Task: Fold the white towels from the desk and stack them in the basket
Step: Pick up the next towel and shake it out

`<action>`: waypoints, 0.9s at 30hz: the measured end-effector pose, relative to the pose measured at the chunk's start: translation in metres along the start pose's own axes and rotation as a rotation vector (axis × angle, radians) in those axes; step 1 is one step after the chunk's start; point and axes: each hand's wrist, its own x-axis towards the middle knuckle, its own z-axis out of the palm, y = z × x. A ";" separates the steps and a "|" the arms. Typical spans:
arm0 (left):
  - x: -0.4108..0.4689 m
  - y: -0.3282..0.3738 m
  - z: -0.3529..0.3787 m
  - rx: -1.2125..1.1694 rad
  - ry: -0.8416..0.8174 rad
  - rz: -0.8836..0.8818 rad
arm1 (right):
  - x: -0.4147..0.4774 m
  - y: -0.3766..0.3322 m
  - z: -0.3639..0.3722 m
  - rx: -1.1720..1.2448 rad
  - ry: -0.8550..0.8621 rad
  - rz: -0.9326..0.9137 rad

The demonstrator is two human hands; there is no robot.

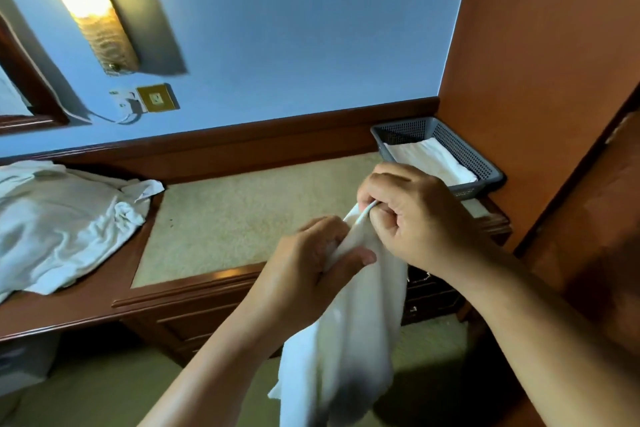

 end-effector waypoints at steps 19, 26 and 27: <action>-0.103 -0.180 0.045 0.394 -0.373 -0.570 | -0.019 0.063 0.016 -0.029 0.303 0.299; -0.151 -0.208 0.028 0.727 -0.878 -0.667 | -0.036 0.090 0.014 0.010 0.387 0.744; -0.159 -0.212 0.023 0.740 -0.881 -0.696 | -0.042 0.096 0.014 0.008 0.398 0.786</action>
